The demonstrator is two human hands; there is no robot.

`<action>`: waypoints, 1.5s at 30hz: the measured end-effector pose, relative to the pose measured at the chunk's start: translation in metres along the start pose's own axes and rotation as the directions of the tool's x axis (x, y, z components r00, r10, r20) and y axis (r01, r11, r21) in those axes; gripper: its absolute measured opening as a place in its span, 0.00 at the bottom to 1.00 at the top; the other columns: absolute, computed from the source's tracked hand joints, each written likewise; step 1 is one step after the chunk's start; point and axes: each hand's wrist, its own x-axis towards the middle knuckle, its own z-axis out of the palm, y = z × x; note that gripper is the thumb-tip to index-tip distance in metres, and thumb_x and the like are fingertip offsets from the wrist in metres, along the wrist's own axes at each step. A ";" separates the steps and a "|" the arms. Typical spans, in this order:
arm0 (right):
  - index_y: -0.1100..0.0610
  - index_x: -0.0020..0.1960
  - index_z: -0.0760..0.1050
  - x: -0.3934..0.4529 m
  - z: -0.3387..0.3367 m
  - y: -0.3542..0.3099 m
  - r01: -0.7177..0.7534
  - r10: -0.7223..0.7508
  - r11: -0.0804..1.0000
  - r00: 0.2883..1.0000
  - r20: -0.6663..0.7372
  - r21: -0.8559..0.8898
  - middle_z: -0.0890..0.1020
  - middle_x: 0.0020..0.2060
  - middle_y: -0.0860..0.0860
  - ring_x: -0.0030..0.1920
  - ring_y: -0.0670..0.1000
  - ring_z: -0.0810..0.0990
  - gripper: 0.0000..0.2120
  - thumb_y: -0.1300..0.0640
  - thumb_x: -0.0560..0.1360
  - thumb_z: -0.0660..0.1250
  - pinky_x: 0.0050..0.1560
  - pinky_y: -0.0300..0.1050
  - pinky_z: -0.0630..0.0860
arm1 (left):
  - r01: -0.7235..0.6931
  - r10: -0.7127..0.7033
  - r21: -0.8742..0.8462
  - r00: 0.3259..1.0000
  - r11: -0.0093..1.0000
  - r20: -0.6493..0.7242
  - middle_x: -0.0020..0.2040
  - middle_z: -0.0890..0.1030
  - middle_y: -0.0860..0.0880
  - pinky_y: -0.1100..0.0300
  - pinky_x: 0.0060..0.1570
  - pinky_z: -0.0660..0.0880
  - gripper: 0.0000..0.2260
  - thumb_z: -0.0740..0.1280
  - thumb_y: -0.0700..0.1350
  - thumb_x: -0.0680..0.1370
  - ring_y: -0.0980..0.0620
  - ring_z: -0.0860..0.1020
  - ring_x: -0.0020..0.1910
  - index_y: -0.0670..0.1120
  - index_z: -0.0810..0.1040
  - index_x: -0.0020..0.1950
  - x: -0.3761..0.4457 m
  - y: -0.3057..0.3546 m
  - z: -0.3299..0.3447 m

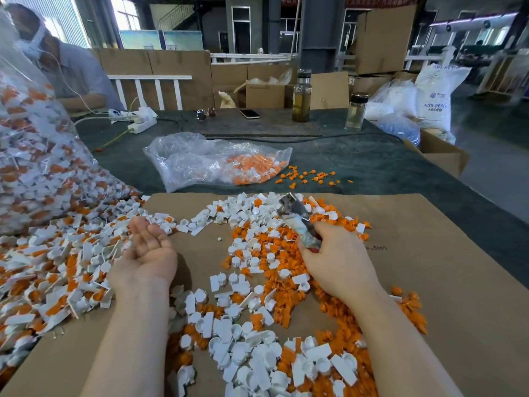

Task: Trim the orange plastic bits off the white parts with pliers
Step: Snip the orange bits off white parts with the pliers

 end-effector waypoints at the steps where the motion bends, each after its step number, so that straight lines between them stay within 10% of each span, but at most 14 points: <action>1: 0.47 0.43 0.71 0.000 0.000 -0.001 0.027 -0.027 1.000 0.999 0.035 -0.009 0.76 0.35 0.43 0.34 0.44 0.75 0.06 0.48 0.77 0.65 0.30 0.38 0.68 | 0.007 -0.007 -0.002 1.000 1.000 -0.017 0.44 0.87 0.43 0.60 0.42 0.78 0.19 0.49 0.46 0.86 0.50 0.86 0.39 0.39 0.77 0.56 0.001 0.002 0.002; 7: 0.44 0.40 0.66 -0.004 0.010 -0.007 0.139 -0.123 0.988 0.975 0.185 -0.074 0.73 0.35 0.42 0.36 0.44 0.73 0.09 0.49 0.75 0.65 0.31 0.39 0.68 | 0.036 -0.047 0.592 0.999 0.805 0.004 0.36 0.84 0.52 0.65 0.38 0.73 0.09 0.64 0.43 0.79 0.59 0.79 0.30 0.43 0.80 0.56 -0.005 -0.005 -0.002; 11: 0.44 0.45 0.69 -0.001 0.013 -0.003 0.086 -0.072 0.992 0.987 0.146 -0.094 0.74 0.36 0.42 0.36 0.44 0.74 0.05 0.48 0.75 0.65 0.31 0.40 0.72 | -0.163 -0.085 0.983 0.982 0.087 0.170 0.41 0.83 0.54 0.61 0.40 0.73 0.04 0.71 0.45 0.77 0.57 0.77 0.38 0.49 0.82 0.52 -0.018 -0.024 -0.001; 14: 0.45 0.50 0.72 0.001 0.013 0.000 0.048 -0.038 0.995 0.993 0.113 -0.091 0.76 0.38 0.42 0.37 0.44 0.75 0.06 0.48 0.75 0.65 0.31 0.40 0.73 | -0.371 -0.235 0.842 0.925 -0.391 0.299 0.45 0.84 0.55 0.60 0.43 0.72 0.04 0.74 0.45 0.74 0.55 0.79 0.47 0.53 0.83 0.47 -0.029 -0.037 -0.010; 17: 0.46 0.48 0.71 0.001 0.013 0.002 0.030 -0.021 0.993 0.997 0.080 -0.111 0.73 0.35 0.41 0.35 0.44 0.74 0.05 0.49 0.74 0.65 0.29 0.40 0.72 | -0.534 -0.412 0.575 0.845 -0.620 0.340 0.44 0.82 0.55 0.64 0.40 0.73 0.05 0.75 0.45 0.74 0.57 0.79 0.44 0.55 0.83 0.43 -0.032 -0.045 -0.021; 24: 0.46 0.45 0.69 0.000 0.017 0.001 -0.037 0.040 0.976 0.999 0.012 -0.214 0.73 0.33 0.43 0.32 0.44 0.72 0.06 0.48 0.74 0.67 0.28 0.40 0.71 | -0.639 -0.547 0.259 0.761 -0.725 0.349 0.45 0.75 0.61 0.70 0.38 0.67 0.09 0.76 0.47 0.73 0.63 0.75 0.43 0.59 0.78 0.42 -0.029 -0.056 -0.033; 30: 0.47 0.52 0.73 0.001 0.021 0.000 0.011 -0.003 0.960 1.000 0.028 -0.280 0.72 0.40 0.43 0.35 0.47 0.70 0.09 0.48 0.73 0.67 0.26 0.38 0.60 | -0.670 -0.606 0.114 0.721 -0.734 0.336 0.48 0.73 0.55 0.54 0.55 0.75 0.09 0.76 0.49 0.73 0.52 0.74 0.51 0.58 0.78 0.47 -0.029 -0.058 -0.035; 45: 0.48 0.55 0.74 0.002 0.022 0.002 0.019 0.006 0.966 0.995 0.099 -0.257 0.73 0.39 0.44 0.37 0.46 0.74 0.12 0.45 0.74 0.67 0.30 0.40 0.70 | -0.633 -0.578 0.097 0.751 -0.768 0.319 0.46 0.72 0.60 0.66 0.38 0.67 0.12 0.78 0.51 0.70 0.61 0.72 0.43 0.59 0.77 0.47 -0.022 -0.051 -0.034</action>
